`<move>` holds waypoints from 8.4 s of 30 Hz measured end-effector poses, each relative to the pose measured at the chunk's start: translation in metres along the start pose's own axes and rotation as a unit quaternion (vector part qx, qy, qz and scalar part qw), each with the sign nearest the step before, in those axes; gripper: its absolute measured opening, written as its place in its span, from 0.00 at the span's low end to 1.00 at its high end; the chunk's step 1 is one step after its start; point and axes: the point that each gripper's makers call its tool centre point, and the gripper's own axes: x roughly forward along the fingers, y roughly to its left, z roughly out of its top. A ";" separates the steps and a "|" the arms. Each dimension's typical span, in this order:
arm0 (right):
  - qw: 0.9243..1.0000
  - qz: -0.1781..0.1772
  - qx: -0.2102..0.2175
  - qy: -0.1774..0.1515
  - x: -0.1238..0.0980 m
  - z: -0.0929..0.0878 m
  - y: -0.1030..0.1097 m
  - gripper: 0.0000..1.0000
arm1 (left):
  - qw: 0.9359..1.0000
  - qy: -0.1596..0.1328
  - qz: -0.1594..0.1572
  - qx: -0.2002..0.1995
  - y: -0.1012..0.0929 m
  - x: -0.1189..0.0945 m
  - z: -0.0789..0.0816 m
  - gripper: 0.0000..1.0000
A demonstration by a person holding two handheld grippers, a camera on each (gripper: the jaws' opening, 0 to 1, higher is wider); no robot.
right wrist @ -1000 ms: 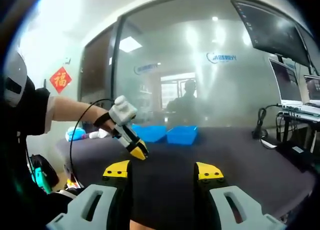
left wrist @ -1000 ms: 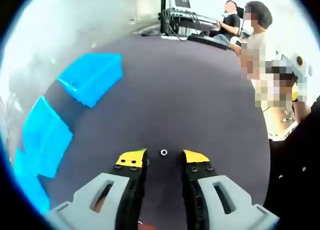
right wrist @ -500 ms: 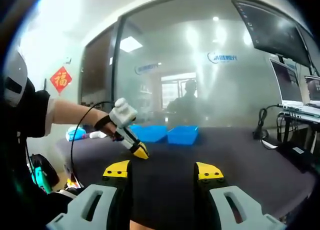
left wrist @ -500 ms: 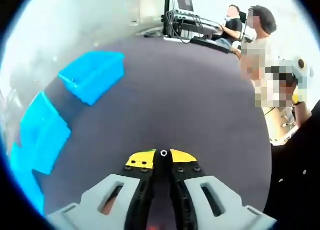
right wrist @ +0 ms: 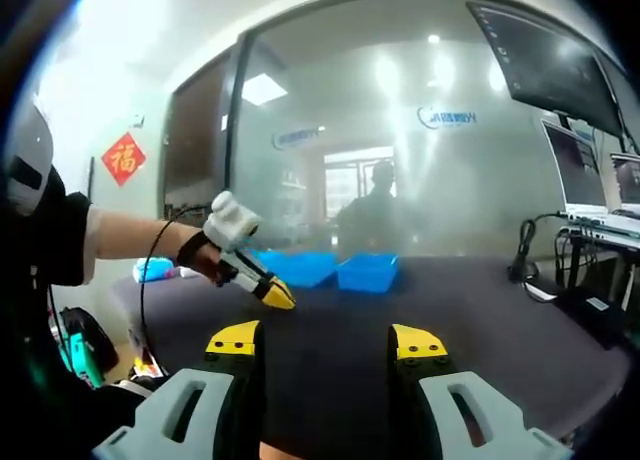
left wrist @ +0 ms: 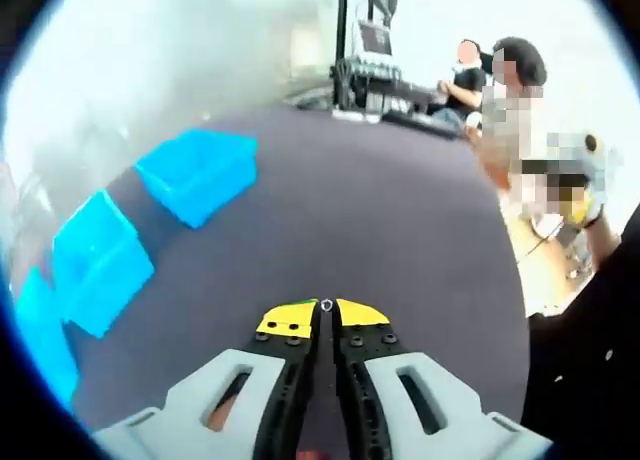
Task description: Sort the screws, nuts, and washers into the corresponding bins
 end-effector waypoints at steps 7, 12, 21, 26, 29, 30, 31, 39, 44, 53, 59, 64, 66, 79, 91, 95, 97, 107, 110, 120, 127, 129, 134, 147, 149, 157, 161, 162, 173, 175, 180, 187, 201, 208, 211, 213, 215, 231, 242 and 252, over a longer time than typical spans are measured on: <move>1.000 0.000 -0.002 -0.008 0.002 0.005 0.002 0.45 | 0.993 -0.112 0.032 0.001 -0.013 -0.046 0.031 0.03; 1.000 0.003 -0.005 -0.011 0.004 0.008 0.006 0.45 | 0.983 -0.172 0.062 -0.001 -0.018 -0.077 0.041 0.03; 1.000 0.003 -0.006 -0.018 0.007 0.015 0.009 0.45 | 0.956 -0.243 0.163 0.003 -0.010 -0.126 0.036 0.03; 1.000 0.007 -0.010 -0.018 0.010 0.017 0.013 0.45 | 0.939 -0.273 0.202 -0.053 0.002 -0.152 0.024 0.03; 1.000 0.010 -0.011 -0.020 0.010 0.019 0.015 0.45 | 0.932 -0.279 0.224 -0.062 0.012 -0.164 0.012 0.03; 1.000 0.011 -0.011 -0.021 0.011 0.020 0.016 0.45 | 0.930 -0.275 0.237 -0.059 0.016 -0.167 0.008 0.03; 1.000 0.012 -0.012 -0.022 0.011 0.021 0.016 0.45 | 0.928 -0.273 0.248 -0.059 0.021 -0.170 0.004 0.03; 0.999 0.021 -0.011 -0.024 0.014 0.021 0.021 0.45 | 0.910 -0.270 0.303 -0.079 0.071 -0.193 -0.009 0.03; 0.999 0.020 -0.009 -0.024 0.013 0.021 0.020 0.45 | 0.889 -0.282 0.340 -0.122 0.123 -0.211 -0.005 0.03; 1.000 0.016 -0.006 -0.023 0.011 0.020 0.017 0.45 | 0.869 -0.275 0.392 -0.125 0.203 -0.226 0.018 0.03; 1.000 0.014 -0.006 -0.019 0.011 0.018 0.017 0.45 | 0.871 -0.248 0.412 -0.104 0.239 -0.213 0.024 0.03; 1.000 0.010 -0.005 -0.021 0.009 0.019 0.015 0.45 | 0.865 -0.243 0.415 -0.145 0.274 -0.205 0.031 0.03; 1.000 0.008 -0.003 -0.019 0.009 0.018 0.014 0.45 | 0.864 -0.245 0.418 -0.139 0.275 -0.205 0.042 0.03; 1.000 0.004 0.002 -0.019 0.008 0.015 0.010 0.45 | 0.865 -0.200 0.433 -0.158 0.285 -0.186 0.028 0.03; 1.000 0.013 0.002 -0.019 0.012 0.015 0.016 0.44 | 0.868 -0.182 0.438 -0.144 0.284 -0.190 0.020 0.24; 1.000 0.015 0.001 -0.020 0.012 0.016 0.019 0.44 | 0.873 -0.177 0.432 -0.138 0.284 -0.190 0.019 0.27; 1.000 0.015 0.000 -0.021 0.011 0.017 0.019 0.44 | 0.874 -0.183 0.430 -0.133 0.279 -0.192 0.020 0.30; 0.999 0.023 -0.004 -0.021 0.011 0.019 0.026 0.45 | 0.894 -0.225 0.366 -0.129 0.221 -0.191 0.020 0.39; 0.999 0.027 -0.006 -0.022 0.012 0.020 0.028 0.45 | 0.898 -0.234 0.351 -0.123 0.204 -0.197 0.018 0.41; 0.999 0.035 -0.008 -0.021 0.020 0.022 0.032 0.45 | 0.900 -0.275 0.322 -0.106 0.129 -0.223 -0.001 0.44; 0.999 0.038 -0.010 -0.018 0.025 0.021 0.031 0.45 | 0.909 -0.278 0.294 -0.098 0.090 -0.233 -0.026 0.46; 0.999 0.040 -0.011 -0.017 0.027 0.021 0.031 0.45 | 0.913 -0.276 0.285 -0.098 0.077 -0.233 -0.034 0.46; 0.999 0.046 -0.015 -0.016 0.031 0.022 0.033 0.45 | 0.921 -0.280 0.249 -0.104 0.050 -0.231 -0.050 0.46; 0.998 0.053 -0.023 -0.008 0.038 0.020 0.032 0.45 | 0.937 -0.239 0.243 -0.073 0.006 -0.238 -0.097 0.46; 0.998 0.054 -0.024 -0.007 0.039 0.020 0.033 0.45 | 0.938 -0.235 0.243 -0.073 0.003 -0.241 -0.101 0.46; 0.997 0.064 -0.031 -0.001 0.045 0.019 0.040 0.45 | 0.940 -0.227 0.245 -0.066 -0.004 -0.245 -0.109 0.46; 0.997 0.071 -0.037 0.003 0.046 0.018 0.043 0.45 | 0.944 -0.221 0.237 -0.057 -0.010 -0.243 -0.111 0.46; 0.997 0.072 -0.039 0.005 0.046 0.018 0.043 0.45 | 0.946 -0.218 0.235 -0.054 -0.011 -0.242 -0.111 0.46; 0.990 0.126 -0.048 0.038 0.053 0.014 0.044 0.45 | 0.958 -0.204 0.196 -0.046 -0.025 -0.236 -0.111 0.46; 0.987 0.139 -0.056 0.051 0.055 0.012 0.045 0.45 | 0.959 -0.202 0.193 -0.044 -0.026 -0.236 -0.112 0.46; 0.978 0.171 -0.085 0.087 0.061 0.005 0.049 0.45 | 0.962 -0.196 0.187 -0.040 -0.029 -0.236 -0.112 0.46; 0.962 0.217 -0.110 0.121 0.071 0.004 0.061 0.45 | 0.965 -0.185 0.182 -0.033 -0.033 -0.235 -0.115 0.46; 0.921 0.292 -0.185 0.181 0.089 0.005 0.095 0.44 | 0.966 -0.180 0.181 -0.032 -0.033 -0.237 -0.116 0.46; 0.901 0.314 -0.218 0.207 0.095 0.004 0.111 0.42 | 0.964 -0.180 0.190 -0.040 -0.028 -0.242 -0.121 0.46; 0.889 0.329 -0.231 0.219 0.097 0.002 0.118 0.42 | 0.964 -0.178 0.191 -0.042 -0.027 -0.243 -0.123 0.46; 0.881 0.339 -0.242 0.226 0.099 0.001 0.123 0.42 | 0.964 -0.178 0.191 -0.043 -0.027 -0.243 -0.124 0.46; 0.872 0.348 -0.253 0.233 0.101 0.000 0.129 0.42 | 0.965 -0.176 0.192 -0.043 -0.028 -0.244 -0.125 0.46; 0.792 0.434 -0.321 0.286 0.132 -0.016 0.163 0.34 | 0.967 -0.164 0.192 -0.038 -0.035 -0.239 -0.126 0.46; 0.733 0.471 -0.357 0.336 0.143 -0.043 0.179 0.27 | 0.965 -0.163 0.202 -0.040 -0.036 -0.240 -0.127 0.46; 0.690 0.487 -0.386 0.371 0.149 -0.069 0.189 0.22 | 0.965 -0.154 0.207 -0.040 -0.039 -0.239 -0.133 0.45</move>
